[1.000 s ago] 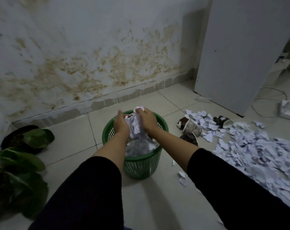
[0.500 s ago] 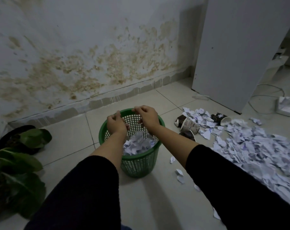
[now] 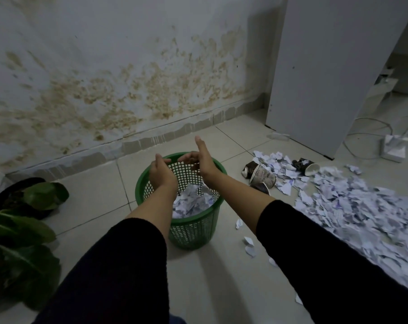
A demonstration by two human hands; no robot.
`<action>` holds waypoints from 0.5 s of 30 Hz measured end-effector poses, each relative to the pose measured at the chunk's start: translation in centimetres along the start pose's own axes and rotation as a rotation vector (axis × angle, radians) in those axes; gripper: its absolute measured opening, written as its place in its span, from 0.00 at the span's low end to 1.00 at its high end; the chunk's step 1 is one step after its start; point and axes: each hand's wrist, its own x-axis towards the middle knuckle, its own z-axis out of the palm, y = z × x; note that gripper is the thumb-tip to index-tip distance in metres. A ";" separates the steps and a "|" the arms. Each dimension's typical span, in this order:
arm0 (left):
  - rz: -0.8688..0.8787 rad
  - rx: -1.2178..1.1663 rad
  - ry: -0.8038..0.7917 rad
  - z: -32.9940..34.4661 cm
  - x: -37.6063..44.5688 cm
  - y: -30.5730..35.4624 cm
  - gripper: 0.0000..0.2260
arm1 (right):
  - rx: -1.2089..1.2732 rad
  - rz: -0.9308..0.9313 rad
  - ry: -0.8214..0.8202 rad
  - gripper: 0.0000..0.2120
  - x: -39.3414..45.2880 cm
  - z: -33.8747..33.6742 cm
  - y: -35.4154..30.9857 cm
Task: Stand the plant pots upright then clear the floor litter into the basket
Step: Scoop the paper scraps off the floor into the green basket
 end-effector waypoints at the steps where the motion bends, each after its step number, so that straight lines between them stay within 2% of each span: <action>1: 0.004 -0.005 0.000 0.1 0.0 -0.1 0.20 | -0.019 -0.032 0.027 0.32 -0.1 -0.3 0.0; 5: 0.026 -0.040 -0.017 0.3 -0.2 0.1 0.19 | 0.016 -0.172 0.173 0.23 -0.8 -1.2 -0.4; 7: 0.022 -0.023 -0.068 0.4 -0.2 0.2 0.17 | -0.025 -0.224 0.288 0.25 -0.5 -1.2 -0.3; 10: -0.049 0.042 -0.272 0.3 -0.5 0.0 0.19 | -0.062 -0.231 0.401 0.31 0.0 -0.7 -0.2; 12: -0.076 0.054 -0.324 0.1 -0.7 0.1 0.20 | -0.057 -0.211 0.397 0.31 0.3 -0.5 -0.3; 15: -0.089 -0.001 -0.260 0.5 -0.9 0.6 0.19 | 0.024 -0.173 0.301 0.29 0.1 -0.6 -1.0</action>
